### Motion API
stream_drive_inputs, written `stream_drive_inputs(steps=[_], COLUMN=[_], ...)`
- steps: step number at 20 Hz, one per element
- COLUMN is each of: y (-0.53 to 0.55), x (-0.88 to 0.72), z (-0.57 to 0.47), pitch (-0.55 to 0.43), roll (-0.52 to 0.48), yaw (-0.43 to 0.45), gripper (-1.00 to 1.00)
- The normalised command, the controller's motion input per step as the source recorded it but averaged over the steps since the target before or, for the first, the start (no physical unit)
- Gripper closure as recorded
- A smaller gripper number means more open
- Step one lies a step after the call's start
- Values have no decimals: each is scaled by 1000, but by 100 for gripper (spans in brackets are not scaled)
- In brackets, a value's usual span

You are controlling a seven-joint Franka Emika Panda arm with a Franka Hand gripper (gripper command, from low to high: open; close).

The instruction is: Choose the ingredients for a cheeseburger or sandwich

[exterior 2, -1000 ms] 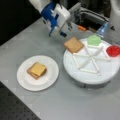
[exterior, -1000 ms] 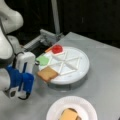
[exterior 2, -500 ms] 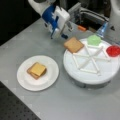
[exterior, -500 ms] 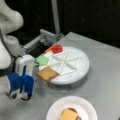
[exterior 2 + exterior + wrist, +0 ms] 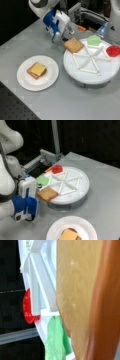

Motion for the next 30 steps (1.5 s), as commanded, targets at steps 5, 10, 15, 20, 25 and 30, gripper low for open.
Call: stream_drive_inputs(steps=[5, 10, 15, 20, 25, 30], y=[-67, -53, -77, -93, -67, 0], x=[193, 191, 174, 156, 162, 177], z=[-72, -71, -93, -110, -102, -123], pitch=[-103, -112, -101, -96, -94, -99], roll=[296, 301, 276, 242, 244, 232], yaw=[45, 33, 25, 39, 31, 6], gripper=[-100, -100, -100, -100, -100, -100])
